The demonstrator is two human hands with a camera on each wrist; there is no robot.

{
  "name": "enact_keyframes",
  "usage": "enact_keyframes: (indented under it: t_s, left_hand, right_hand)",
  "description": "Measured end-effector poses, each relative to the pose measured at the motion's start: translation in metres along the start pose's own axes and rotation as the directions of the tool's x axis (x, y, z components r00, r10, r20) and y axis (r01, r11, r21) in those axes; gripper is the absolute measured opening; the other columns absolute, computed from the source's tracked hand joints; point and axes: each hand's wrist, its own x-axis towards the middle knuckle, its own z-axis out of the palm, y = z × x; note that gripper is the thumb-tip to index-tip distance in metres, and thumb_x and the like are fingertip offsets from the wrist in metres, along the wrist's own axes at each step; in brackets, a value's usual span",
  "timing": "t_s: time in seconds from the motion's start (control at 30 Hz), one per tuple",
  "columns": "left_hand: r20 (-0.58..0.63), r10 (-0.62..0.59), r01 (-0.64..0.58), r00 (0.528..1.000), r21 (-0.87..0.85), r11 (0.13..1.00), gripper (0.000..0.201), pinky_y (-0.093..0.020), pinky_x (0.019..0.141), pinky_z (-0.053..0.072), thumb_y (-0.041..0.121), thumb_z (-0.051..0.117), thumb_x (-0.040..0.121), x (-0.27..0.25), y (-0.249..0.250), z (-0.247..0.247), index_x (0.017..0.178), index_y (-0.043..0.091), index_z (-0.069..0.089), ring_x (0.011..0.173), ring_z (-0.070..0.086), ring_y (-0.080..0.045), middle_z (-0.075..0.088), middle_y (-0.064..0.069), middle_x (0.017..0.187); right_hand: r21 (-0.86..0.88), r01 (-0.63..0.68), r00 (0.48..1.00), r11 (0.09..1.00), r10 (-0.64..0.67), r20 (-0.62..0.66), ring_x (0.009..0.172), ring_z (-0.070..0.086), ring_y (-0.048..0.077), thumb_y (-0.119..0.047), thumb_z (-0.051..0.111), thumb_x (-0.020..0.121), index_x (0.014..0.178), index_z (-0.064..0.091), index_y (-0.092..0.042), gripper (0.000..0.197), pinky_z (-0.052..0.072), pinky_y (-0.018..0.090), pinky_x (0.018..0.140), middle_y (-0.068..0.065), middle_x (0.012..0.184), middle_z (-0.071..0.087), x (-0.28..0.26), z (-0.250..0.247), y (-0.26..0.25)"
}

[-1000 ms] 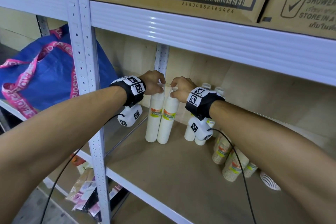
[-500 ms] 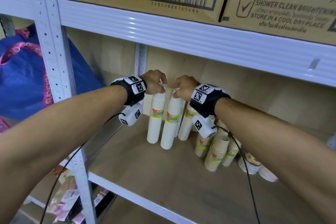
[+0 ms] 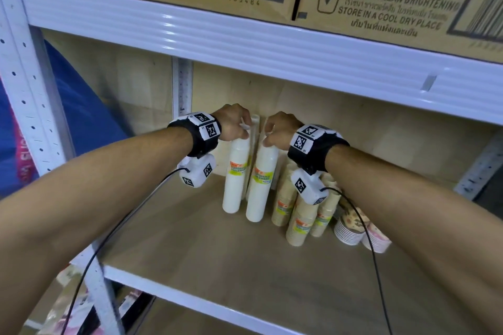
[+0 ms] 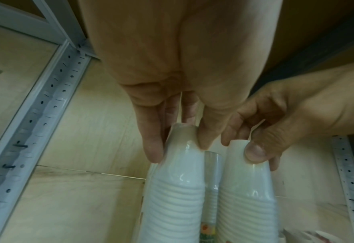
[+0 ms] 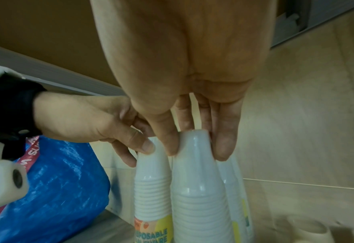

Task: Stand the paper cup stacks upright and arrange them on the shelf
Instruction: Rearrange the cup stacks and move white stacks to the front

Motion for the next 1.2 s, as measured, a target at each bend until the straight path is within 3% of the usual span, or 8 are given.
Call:
enact_keyframes:
  t_s: [0.13, 0.33, 0.53, 0.73, 0.93, 1.1, 1.2]
  left_hand:
    - [-0.005, 0.005, -0.005, 1.0, -0.015, 1.0, 0.03, -0.023, 0.071, 0.039, 0.025, 0.071, 0.086, 0.005, 0.003, 0.004, 0.114, 0.018, 0.065, 0.092, 0.053, -0.018, 0.059, -0.005, 0.125]
    - [-0.005, 0.007, -0.007, 1.0, -0.008, 1.0, 0.031, -0.025, 0.079, 0.042, 0.028, 0.071, 0.085, 0.011, 0.004, 0.009, 0.114, 0.019, 0.065, 0.11, 0.057, -0.023, 0.059, -0.003, 0.128]
    - [-0.007, 0.003, -0.003, 1.0, -0.013, 1.0, 0.032, -0.025, 0.079, 0.041, 0.028, 0.071, 0.085, 0.016, 0.002, 0.012, 0.114, 0.019, 0.065, 0.111, 0.057, -0.023, 0.059, -0.003, 0.127]
    - [0.007, 0.002, -0.002, 1.0, -0.005, 1.0, 0.034, -0.025, 0.078, 0.039, 0.029, 0.071, 0.085, 0.02, 0.0, 0.017, 0.117, 0.019, 0.064, 0.111, 0.056, -0.022, 0.058, -0.003, 0.128]
    - [0.013, -0.002, 0.002, 1.0, -0.019, 1.0, 0.038, -0.024, 0.079, 0.039, 0.029, 0.071, 0.085, 0.022, -0.002, 0.02, 0.12, 0.017, 0.063, 0.114, 0.056, -0.022, 0.058, -0.004, 0.129]
    - [0.034, 0.005, -0.004, 0.999, -0.033, 0.999, 0.037, -0.024, 0.078, 0.041, 0.026, 0.072, 0.086, 0.023, 0.0, 0.019, 0.121, 0.016, 0.064, 0.11, 0.058, -0.021, 0.061, -0.004, 0.127]
    - [0.059, -0.005, 0.007, 0.998, -0.041, 0.999, 0.04, -0.022, 0.065, 0.043, 0.024, 0.072, 0.086, 0.023, 0.001, 0.018, 0.124, 0.014, 0.062, 0.092, 0.058, -0.019, 0.061, -0.006, 0.125]
  right_hand:
    - [-0.039, 0.014, 1.0, 0.999, -0.014, 0.008, 0.111, 0.059, 0.028, -0.018, 0.068, 0.087, 0.119, 0.063, -0.004, 0.035, 0.051, 0.034, 0.091, 0.013, 0.125, 0.059, -0.003, -0.002, 0.004]
    - [0.055, -0.017, 1.0, 0.998, 0.017, 0.013, 0.111, 0.058, 0.025, -0.018, 0.07, 0.084, 0.115, 0.065, -0.005, 0.034, 0.047, 0.028, 0.084, 0.011, 0.125, 0.059, 0.002, 0.001, 0.012]
    - [0.102, -0.026, 1.0, 0.994, 0.025, 0.01, 0.113, 0.057, 0.025, -0.017, 0.07, 0.085, 0.116, 0.064, -0.007, 0.034, 0.044, 0.026, 0.084, 0.009, 0.126, 0.058, 0.009, 0.007, 0.016]
    - [0.13, -0.025, 1.0, 0.991, 0.025, -0.001, 0.094, 0.054, 0.018, -0.02, 0.071, 0.083, 0.116, 0.063, -0.009, 0.035, 0.042, 0.026, 0.074, 0.007, 0.121, 0.058, 0.018, 0.015, 0.019]
    - [0.135, -0.032, 0.999, 0.99, 0.034, -0.011, 0.091, 0.052, 0.017, -0.022, 0.072, 0.082, 0.116, 0.062, -0.012, 0.036, 0.04, 0.025, 0.073, 0.006, 0.118, 0.058, 0.025, 0.019, 0.021]
    - [0.172, -0.034, 0.999, 0.985, 0.039, -0.021, 0.089, 0.051, 0.017, -0.021, 0.071, 0.082, 0.114, 0.062, -0.014, 0.034, 0.039, 0.025, 0.072, 0.0, 0.103, 0.052, 0.028, 0.02, 0.02]
    - [0.207, -0.017, 0.999, 0.978, 0.022, -0.025, 0.091, 0.052, 0.017, -0.019, 0.071, 0.083, 0.114, 0.063, -0.015, 0.032, 0.038, 0.025, 0.072, -0.003, 0.099, 0.049, 0.027, 0.021, 0.019]
